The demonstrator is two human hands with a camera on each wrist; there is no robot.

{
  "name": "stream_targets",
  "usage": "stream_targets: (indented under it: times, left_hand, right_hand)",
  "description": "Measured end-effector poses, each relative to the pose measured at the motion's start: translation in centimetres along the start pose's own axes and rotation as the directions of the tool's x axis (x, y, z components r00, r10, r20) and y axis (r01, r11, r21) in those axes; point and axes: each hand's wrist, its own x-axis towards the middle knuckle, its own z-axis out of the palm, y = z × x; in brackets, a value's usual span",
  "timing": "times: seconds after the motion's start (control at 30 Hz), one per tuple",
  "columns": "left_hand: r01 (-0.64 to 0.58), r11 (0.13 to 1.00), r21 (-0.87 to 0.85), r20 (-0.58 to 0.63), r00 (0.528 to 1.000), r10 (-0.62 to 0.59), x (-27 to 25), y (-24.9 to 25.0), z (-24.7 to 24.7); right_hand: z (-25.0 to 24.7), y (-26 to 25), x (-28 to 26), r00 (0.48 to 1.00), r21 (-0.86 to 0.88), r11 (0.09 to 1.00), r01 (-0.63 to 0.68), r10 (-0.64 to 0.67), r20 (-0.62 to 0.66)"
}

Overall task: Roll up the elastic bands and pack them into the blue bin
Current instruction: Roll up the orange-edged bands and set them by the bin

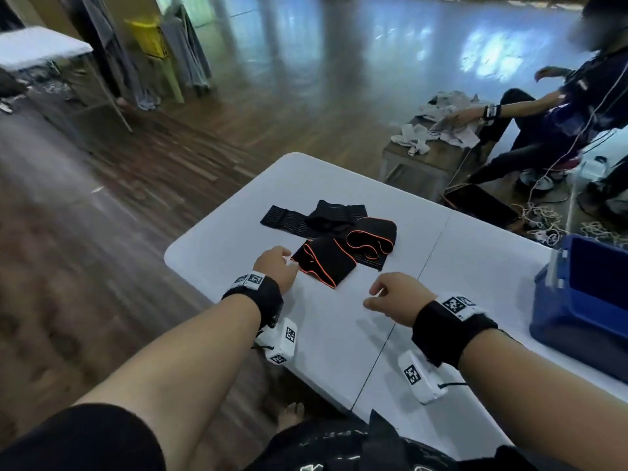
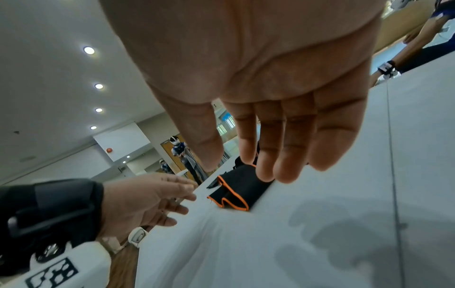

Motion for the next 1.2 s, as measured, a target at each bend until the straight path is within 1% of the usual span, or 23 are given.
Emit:
stream_targets:
  times: [0.1,0.27,0.4,0.47,0.5,0.57,0.63,0.73,0.8,0.83,1.0,1.1,1.2]
  left_hand:
    - [0.006,1.000,0.006,0.037,0.999,-0.006,2.0,-0.1,0.2]
    - [0.030,0.998,0.050,0.107,0.994,-0.035,4.8,-0.3,0.7]
    - [-0.007,0.996,0.092,0.190,0.982,-0.010,5.9,-0.1,1.0]
    - [-0.054,0.995,0.082,0.216,0.976,0.035,6.0,0.2,1.0]
    - [-0.085,0.994,0.061,0.209,0.975,0.071,5.9,0.4,0.8]
    - [-0.169,0.986,-0.017,0.162,0.972,0.169,5.4,0.8,0.0]
    - [-0.284,0.953,-0.102,0.116,0.948,0.295,4.5,1.3,-1.2]
    - [-0.450,0.871,-0.197,0.109,0.873,0.476,3.2,2.2,-3.1]
    - [-0.500,0.827,-0.257,0.117,0.833,0.540,2.7,2.8,-3.8]
    - [-0.510,0.810,-0.289,0.123,0.819,0.560,2.6,3.2,-4.0]
    - [-0.560,0.739,-0.375,0.152,0.749,0.645,2.5,5.3,-3.6]
    - [-0.557,0.728,-0.399,0.178,0.732,0.658,3.1,6.6,-2.7]
    - [-0.603,0.728,-0.327,0.197,0.710,0.676,4.1,8.2,-1.5]
  right_hand:
    - [1.8,-1.9,1.2,0.999,0.003,1.000,-0.021,0.021,0.042]
    - [4.2,-3.7,2.5,0.996,0.026,0.997,-0.066,0.065,0.055]
    - [5.0,-4.7,2.8,0.995,0.060,0.994,-0.089,0.087,0.044]
    - [5.0,-4.8,2.7,0.996,0.084,0.992,-0.090,0.088,0.024]
    - [4.9,-4.8,2.7,0.996,0.100,0.991,-0.086,0.086,0.004]
    - [4.5,-4.8,2.6,0.994,0.125,0.990,-0.063,0.073,-0.080]
    - [3.6,-5.1,2.6,0.980,0.166,0.986,-0.034,0.065,-0.190]
    - [2.3,-5.6,3.4,0.944,0.248,0.965,0.082,0.005,-0.330]
    - [1.7,-5.8,3.9,0.911,0.279,0.946,0.162,-0.035,-0.411]
    - [1.5,-6.0,4.0,0.901,0.285,0.942,0.176,-0.037,-0.432]
    - [1.3,-5.7,3.6,0.887,0.292,0.946,0.137,0.014,-0.462]
    - [1.5,-4.3,3.0,0.887,0.375,0.925,0.064,0.120,-0.446]
    - [1.6,-2.7,1.9,0.858,0.445,0.895,-0.002,0.230,-0.459]
